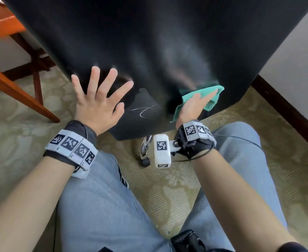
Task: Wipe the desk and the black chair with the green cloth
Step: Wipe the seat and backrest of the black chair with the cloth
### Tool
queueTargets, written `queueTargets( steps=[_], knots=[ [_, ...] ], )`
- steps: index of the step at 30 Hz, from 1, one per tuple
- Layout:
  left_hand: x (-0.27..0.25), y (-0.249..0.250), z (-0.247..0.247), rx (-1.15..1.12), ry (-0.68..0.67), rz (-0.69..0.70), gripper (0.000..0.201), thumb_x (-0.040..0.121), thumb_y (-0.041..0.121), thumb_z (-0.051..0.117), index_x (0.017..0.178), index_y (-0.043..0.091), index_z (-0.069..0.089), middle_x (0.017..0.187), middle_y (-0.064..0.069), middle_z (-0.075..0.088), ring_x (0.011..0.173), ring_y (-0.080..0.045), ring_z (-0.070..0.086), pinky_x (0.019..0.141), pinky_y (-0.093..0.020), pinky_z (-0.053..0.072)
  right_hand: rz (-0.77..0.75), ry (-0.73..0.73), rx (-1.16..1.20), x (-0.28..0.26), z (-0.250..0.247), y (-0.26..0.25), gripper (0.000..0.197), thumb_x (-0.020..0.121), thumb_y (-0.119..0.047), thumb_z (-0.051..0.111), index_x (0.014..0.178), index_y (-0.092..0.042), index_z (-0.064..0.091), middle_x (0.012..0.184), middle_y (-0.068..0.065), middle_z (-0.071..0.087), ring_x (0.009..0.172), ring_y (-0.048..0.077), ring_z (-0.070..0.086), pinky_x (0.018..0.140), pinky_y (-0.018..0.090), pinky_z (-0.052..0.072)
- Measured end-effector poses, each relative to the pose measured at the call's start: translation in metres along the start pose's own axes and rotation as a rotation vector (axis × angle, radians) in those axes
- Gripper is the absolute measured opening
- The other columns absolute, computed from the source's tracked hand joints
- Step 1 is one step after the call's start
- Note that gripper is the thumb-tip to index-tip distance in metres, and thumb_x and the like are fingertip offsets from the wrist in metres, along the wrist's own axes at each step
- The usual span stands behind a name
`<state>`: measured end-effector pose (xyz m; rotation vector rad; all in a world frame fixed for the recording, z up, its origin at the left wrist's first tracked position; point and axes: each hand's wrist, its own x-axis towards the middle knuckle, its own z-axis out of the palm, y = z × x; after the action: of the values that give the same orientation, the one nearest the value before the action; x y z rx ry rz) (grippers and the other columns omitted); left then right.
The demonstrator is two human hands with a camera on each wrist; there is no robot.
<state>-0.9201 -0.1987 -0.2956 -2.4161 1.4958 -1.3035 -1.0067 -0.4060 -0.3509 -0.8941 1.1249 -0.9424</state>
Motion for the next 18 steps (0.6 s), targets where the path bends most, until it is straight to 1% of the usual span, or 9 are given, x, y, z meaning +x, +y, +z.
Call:
queueTargets(
  steps=[1, 2, 5, 6, 11, 15, 16, 17, 18],
  knots=[
    [-0.001, -0.001, 0.003, 0.015, 0.021, 0.011, 0.07, 0.088, 0.028, 0.047, 0.15, 0.036, 0.015, 0.146, -0.001, 0.005, 0.144, -0.024, -0.012, 0.104, -0.066, 0.011, -0.049, 0.026, -0.017, 0.004, 0.002, 0.008, 0.056, 0.099, -0.011, 0.029, 0.15, -0.024, 0.009, 0.155, 0.01, 0.021, 0.131, 0.024, 0.036, 0.111, 0.038, 0.027],
    [-0.001, -0.003, 0.005, 0.035, 0.042, 0.022, 0.072, 0.088, 0.028, 0.046, 0.15, 0.037, 0.01, 0.147, 0.0, 0.005, 0.144, -0.02, -0.017, 0.106, -0.062, 0.006, -0.075, 0.054, -0.032, 0.007, 0.003, 0.015, 0.056, 0.1, -0.008, 0.028, 0.151, -0.018, 0.009, 0.155, 0.01, 0.02, 0.135, 0.026, 0.033, 0.113, 0.037, 0.026],
    [0.0, -0.004, 0.01, 0.071, 0.081, 0.039, 0.075, 0.087, 0.028, 0.048, 0.15, 0.038, 0.009, 0.157, 0.004, -0.008, 0.144, -0.018, -0.019, 0.112, -0.051, -0.012, -0.09, 0.129, -0.124, 0.023, -0.003, 0.039, 0.052, 0.101, -0.005, 0.026, 0.15, -0.01, 0.012, 0.156, 0.011, 0.019, 0.137, 0.024, 0.031, 0.106, 0.018, 0.022],
    [0.0, -0.004, 0.011, 0.079, 0.094, 0.041, 0.076, 0.086, 0.027, 0.049, 0.15, 0.038, 0.01, 0.158, 0.007, -0.013, 0.144, -0.018, -0.019, 0.112, -0.049, -0.015, -0.092, 0.132, -0.146, 0.028, -0.008, 0.046, 0.052, 0.101, -0.004, 0.026, 0.15, -0.008, 0.012, 0.156, 0.012, 0.019, 0.138, 0.024, 0.029, 0.104, 0.016, 0.021],
    [0.0, -0.002, 0.013, 0.083, 0.125, 0.041, 0.077, 0.085, 0.027, 0.053, 0.15, 0.037, 0.013, 0.157, 0.008, -0.015, 0.144, -0.018, -0.019, 0.112, -0.048, -0.016, -0.036, 0.094, -0.226, 0.054, -0.033, 0.075, 0.052, 0.1, -0.004, 0.025, 0.15, -0.01, 0.011, 0.155, 0.013, 0.019, 0.137, 0.025, 0.03, 0.109, 0.024, 0.022],
    [0.001, -0.002, 0.012, 0.072, 0.116, 0.049, 0.075, 0.085, 0.028, 0.052, 0.15, 0.036, 0.015, 0.157, 0.007, -0.015, 0.144, -0.018, -0.019, 0.111, -0.048, -0.017, 0.113, 0.079, -0.239, 0.068, -0.046, 0.069, 0.053, 0.1, -0.003, 0.024, 0.15, -0.01, 0.009, 0.155, 0.012, 0.019, 0.137, 0.024, 0.03, 0.106, 0.022, 0.022],
    [0.0, -0.002, 0.01, 0.065, 0.109, 0.051, 0.074, 0.086, 0.028, 0.051, 0.15, 0.036, 0.015, 0.157, 0.007, -0.015, 0.144, -0.018, -0.02, 0.111, -0.047, -0.017, 0.18, 0.094, -0.228, 0.07, -0.05, 0.062, 0.053, 0.1, -0.003, 0.024, 0.151, -0.01, 0.008, 0.151, 0.01, 0.026, 0.133, 0.024, 0.034, 0.103, 0.022, 0.025],
    [-0.001, -0.002, 0.009, 0.052, 0.099, 0.049, 0.074, 0.086, 0.028, 0.05, 0.15, 0.036, 0.014, 0.157, 0.008, -0.016, 0.144, -0.018, -0.02, 0.111, -0.047, -0.017, 0.248, 0.099, -0.18, 0.075, -0.054, 0.059, 0.053, 0.101, -0.003, 0.023, 0.15, -0.011, 0.008, 0.141, 0.006, 0.033, 0.125, 0.021, 0.04, 0.098, 0.024, 0.031],
    [-0.001, -0.001, 0.007, 0.039, 0.09, 0.045, 0.074, 0.087, 0.028, 0.049, 0.15, 0.036, 0.013, 0.157, 0.008, -0.016, 0.143, -0.018, -0.02, 0.111, -0.047, -0.017, 0.303, 0.079, -0.169, 0.075, -0.054, 0.054, 0.051, 0.102, -0.004, 0.023, 0.15, -0.01, 0.009, 0.127, 0.003, 0.035, 0.113, 0.017, 0.041, 0.089, 0.025, 0.035]
  ],
)
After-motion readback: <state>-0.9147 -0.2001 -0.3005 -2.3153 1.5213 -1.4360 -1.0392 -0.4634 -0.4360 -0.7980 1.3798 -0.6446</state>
